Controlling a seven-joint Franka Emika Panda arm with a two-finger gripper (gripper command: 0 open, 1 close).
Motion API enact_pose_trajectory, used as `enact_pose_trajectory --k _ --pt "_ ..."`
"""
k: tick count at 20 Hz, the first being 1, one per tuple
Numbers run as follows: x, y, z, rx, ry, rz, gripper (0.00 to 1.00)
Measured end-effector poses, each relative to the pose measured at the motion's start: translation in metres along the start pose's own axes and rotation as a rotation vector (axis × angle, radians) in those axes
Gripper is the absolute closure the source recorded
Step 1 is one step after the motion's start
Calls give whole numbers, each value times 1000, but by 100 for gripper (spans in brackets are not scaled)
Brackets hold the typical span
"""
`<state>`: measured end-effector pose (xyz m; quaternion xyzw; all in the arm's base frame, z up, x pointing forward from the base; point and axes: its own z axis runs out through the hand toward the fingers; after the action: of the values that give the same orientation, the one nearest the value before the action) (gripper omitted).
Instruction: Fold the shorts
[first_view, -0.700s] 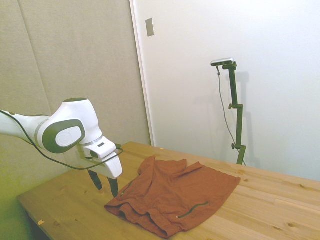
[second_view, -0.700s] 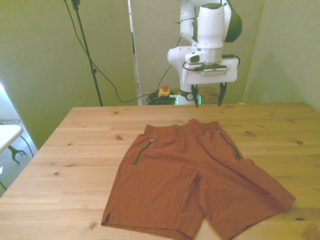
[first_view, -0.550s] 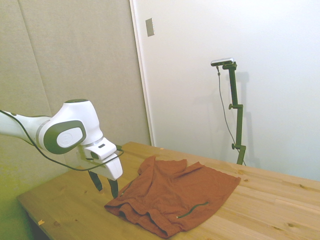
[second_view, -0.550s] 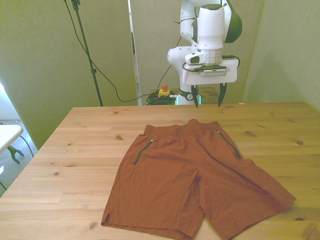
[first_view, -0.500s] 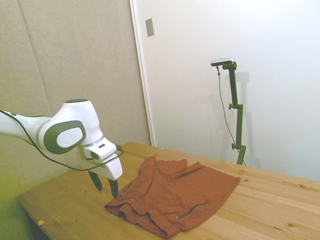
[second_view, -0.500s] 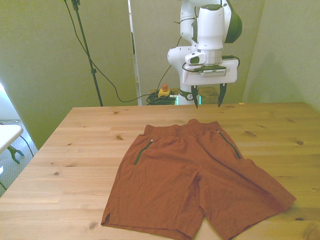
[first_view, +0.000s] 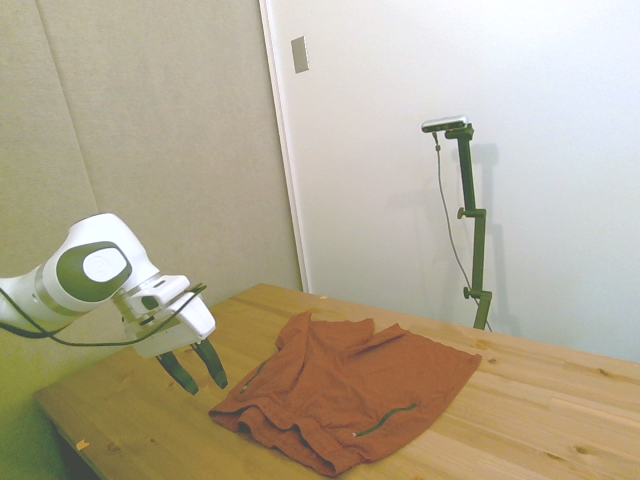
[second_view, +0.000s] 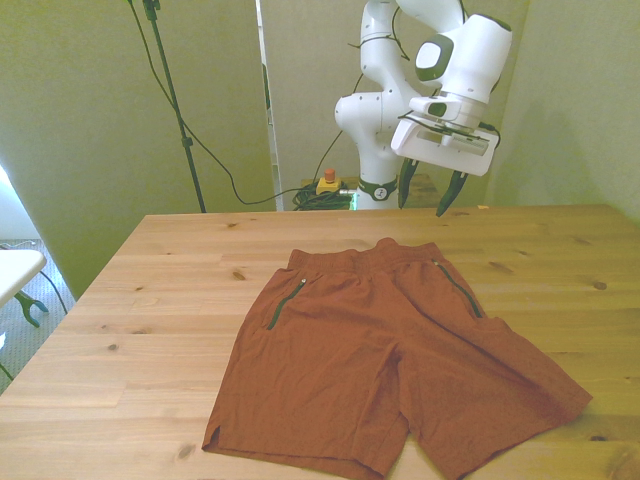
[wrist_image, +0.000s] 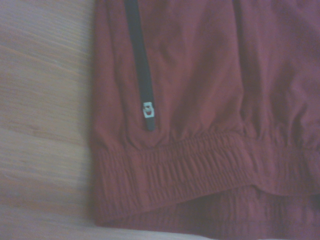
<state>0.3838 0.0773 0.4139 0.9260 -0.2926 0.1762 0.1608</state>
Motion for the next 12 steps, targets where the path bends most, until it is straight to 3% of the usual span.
enact_pose_trajectory --k 5,12 --pt "-18 -9 15 -34 140 -53 0" --pt "-39 -34 32 -33 148 -89 0"
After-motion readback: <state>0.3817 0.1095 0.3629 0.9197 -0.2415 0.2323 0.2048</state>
